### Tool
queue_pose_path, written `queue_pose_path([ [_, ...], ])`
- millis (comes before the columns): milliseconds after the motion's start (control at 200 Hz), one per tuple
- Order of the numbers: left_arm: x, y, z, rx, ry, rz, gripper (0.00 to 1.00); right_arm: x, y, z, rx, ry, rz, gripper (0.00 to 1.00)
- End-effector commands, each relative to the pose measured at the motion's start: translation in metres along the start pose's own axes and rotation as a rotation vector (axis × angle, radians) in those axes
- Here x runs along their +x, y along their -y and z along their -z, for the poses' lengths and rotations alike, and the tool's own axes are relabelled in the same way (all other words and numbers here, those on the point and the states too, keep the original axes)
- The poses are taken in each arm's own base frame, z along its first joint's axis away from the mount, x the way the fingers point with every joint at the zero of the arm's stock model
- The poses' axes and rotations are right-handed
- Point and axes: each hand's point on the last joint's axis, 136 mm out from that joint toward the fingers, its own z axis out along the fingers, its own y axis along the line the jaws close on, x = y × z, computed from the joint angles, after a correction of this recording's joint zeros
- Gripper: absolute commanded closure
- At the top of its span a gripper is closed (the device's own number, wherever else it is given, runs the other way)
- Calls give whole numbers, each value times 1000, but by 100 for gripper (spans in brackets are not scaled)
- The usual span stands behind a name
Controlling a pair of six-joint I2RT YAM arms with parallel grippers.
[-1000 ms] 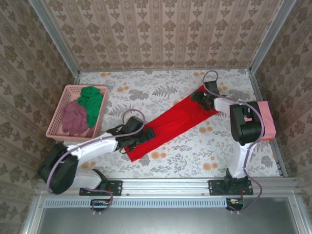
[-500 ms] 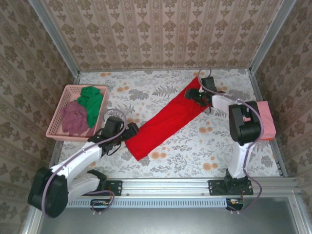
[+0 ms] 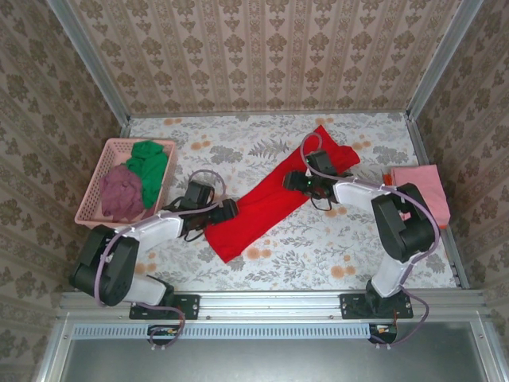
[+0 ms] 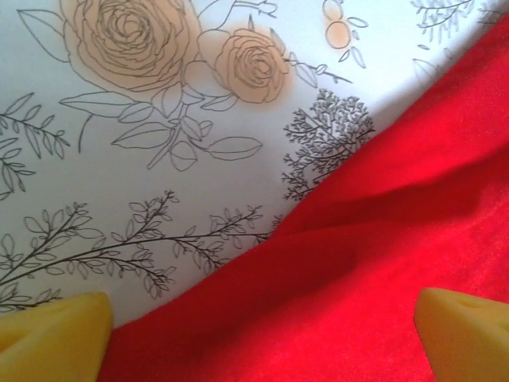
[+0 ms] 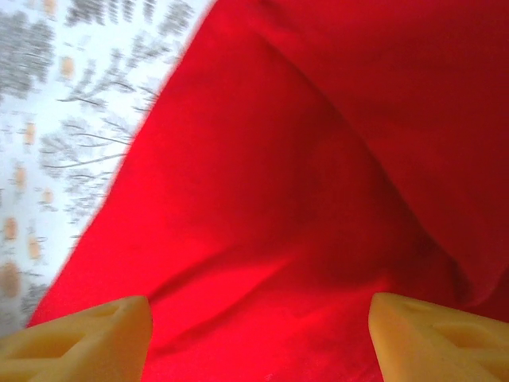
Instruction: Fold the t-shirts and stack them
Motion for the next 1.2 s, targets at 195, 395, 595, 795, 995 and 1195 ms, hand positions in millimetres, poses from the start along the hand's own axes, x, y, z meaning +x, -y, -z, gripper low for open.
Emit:
queue_pose_path([
  [195,77,16,-1,41,-143,43,1,-50,34,-47,77,-7,-75,28],
  [395,88,44,-9,100,-169,-7,0,-86,33,-82,90,-27,-53,27],
  [595,92,73,-25,159,-221,-50,0,-105,13,-90,36,-38,-29,27],
  [795,68,72,-5,169,-109,-89,0,-125,-6,-28,8,90,82,26],
  [995,25,47,18,128,-21,-128,0,-90,-16,15,12,133,177,26],
  [1195,-3,52,39,179,57,-156,0,-63,-31,1,35,100,193,27],
])
